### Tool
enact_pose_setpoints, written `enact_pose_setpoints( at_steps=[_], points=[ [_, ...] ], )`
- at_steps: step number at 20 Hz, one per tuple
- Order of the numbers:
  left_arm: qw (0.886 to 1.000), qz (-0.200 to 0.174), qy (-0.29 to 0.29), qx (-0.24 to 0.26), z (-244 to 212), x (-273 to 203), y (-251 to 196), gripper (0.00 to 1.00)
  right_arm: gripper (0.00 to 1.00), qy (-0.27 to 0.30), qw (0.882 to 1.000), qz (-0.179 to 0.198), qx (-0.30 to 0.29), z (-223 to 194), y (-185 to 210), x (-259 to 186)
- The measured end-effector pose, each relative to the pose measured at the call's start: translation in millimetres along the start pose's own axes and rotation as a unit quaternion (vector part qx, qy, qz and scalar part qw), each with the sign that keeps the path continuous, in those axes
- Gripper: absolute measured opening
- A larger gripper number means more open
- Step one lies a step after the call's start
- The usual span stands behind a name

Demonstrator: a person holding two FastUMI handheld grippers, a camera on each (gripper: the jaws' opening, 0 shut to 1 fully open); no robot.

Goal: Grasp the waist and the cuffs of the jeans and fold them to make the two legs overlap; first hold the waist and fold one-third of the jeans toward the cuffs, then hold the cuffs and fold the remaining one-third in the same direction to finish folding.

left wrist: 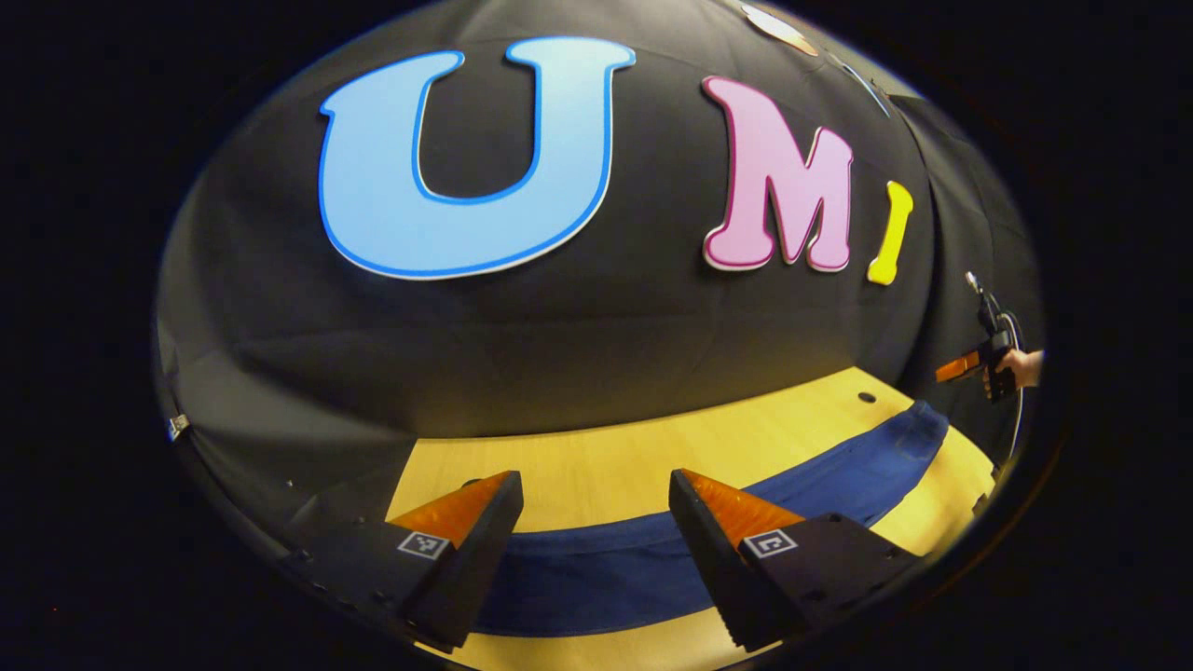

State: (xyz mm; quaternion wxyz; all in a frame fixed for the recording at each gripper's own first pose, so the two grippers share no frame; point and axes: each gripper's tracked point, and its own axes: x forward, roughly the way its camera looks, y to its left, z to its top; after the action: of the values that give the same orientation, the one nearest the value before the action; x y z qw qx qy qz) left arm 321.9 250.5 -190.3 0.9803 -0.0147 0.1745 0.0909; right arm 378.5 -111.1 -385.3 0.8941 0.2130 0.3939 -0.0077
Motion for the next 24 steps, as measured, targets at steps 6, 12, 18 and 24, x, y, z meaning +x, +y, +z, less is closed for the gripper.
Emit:
enact_pose_setpoints(
  at_steps=[6, 12, 18, 24],
  points=[
    [1.000, 0.005, 0.000, -0.014, -5, -14, -10, 0.99, 0.98, 0.071, 0.985, -0.059, 0.148, -74, -40, 18],
    [0.999, -0.004, 0.008, 0.045, -2, -31, -35, 0.99, 0.98, 0.082, 0.953, -0.097, 0.276, -99, -61, 28],
    [0.997, -0.017, 0.022, 0.072, -6, -43, -60, 0.99, 0.90, 0.067, 0.925, -0.096, 0.360, -87, -74, 47],
    [0.997, 0.000, 0.036, 0.073, -12, -35, -84, 0.99, 0.29, 0.067, 0.921, -0.081, 0.374, -84, -68, 65]
  ],
)
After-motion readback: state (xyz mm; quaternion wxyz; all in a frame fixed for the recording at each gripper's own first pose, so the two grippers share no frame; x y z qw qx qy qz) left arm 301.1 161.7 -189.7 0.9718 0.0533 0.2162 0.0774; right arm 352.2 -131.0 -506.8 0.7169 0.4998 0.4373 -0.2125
